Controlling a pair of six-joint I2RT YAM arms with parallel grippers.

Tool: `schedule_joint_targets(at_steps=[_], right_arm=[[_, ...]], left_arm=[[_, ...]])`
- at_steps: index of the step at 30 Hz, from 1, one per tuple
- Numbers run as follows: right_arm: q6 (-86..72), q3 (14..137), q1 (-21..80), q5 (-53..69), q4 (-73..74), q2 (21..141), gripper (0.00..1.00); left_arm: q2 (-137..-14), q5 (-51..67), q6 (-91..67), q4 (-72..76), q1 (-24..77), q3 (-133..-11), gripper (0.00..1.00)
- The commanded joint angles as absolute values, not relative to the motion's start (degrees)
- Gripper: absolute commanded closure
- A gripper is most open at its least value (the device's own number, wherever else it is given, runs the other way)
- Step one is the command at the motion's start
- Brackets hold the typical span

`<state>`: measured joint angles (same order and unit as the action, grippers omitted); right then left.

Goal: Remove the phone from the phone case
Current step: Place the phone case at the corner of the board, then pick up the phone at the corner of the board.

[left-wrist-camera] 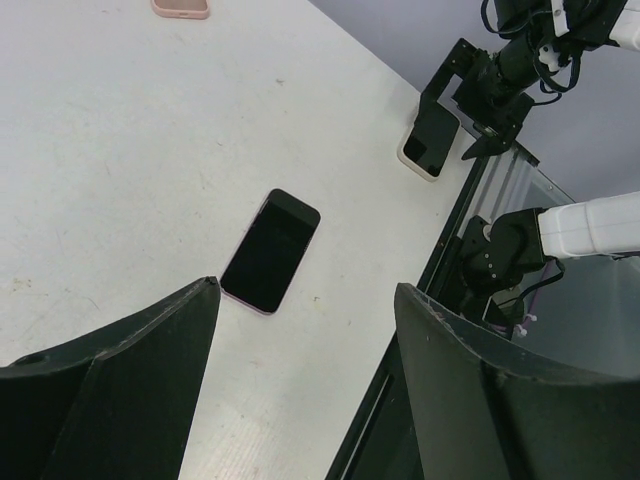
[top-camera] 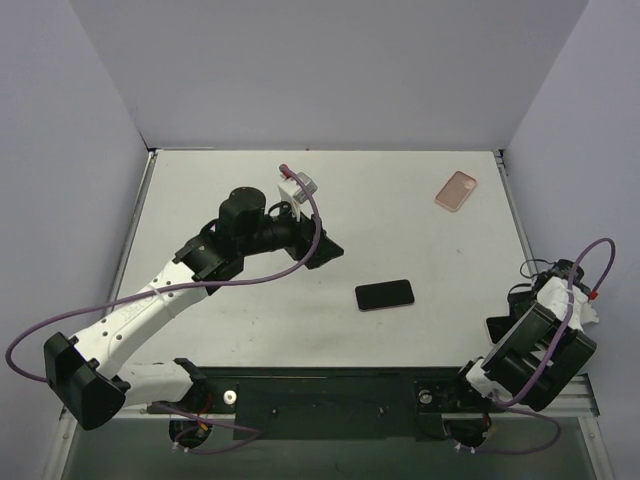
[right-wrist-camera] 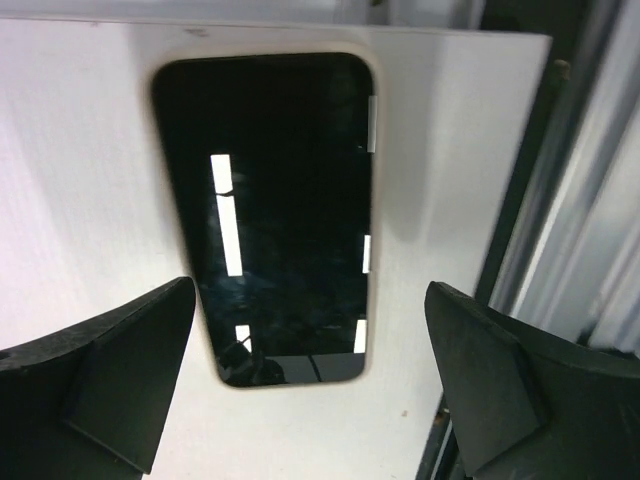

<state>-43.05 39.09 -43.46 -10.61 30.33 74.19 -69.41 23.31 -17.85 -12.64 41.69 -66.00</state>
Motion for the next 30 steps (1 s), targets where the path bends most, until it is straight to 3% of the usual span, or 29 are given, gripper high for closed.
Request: schedule_joint_targets(at_steps=[1, 30], right_arm=[[-39.37, 39.29, -43.59, -6.94, 24.88, 74.88, 0.07], [-41.57, 42.63, -43.15, -10.11, 27.34, 85.96, 0.08]], left_arm=[[-69.08, 21.97, -16.08, -10.72, 41.84, -66.53, 0.19], [-72.42, 23.20, -16.17, -10.90, 40.34, -66.97, 0.20]])
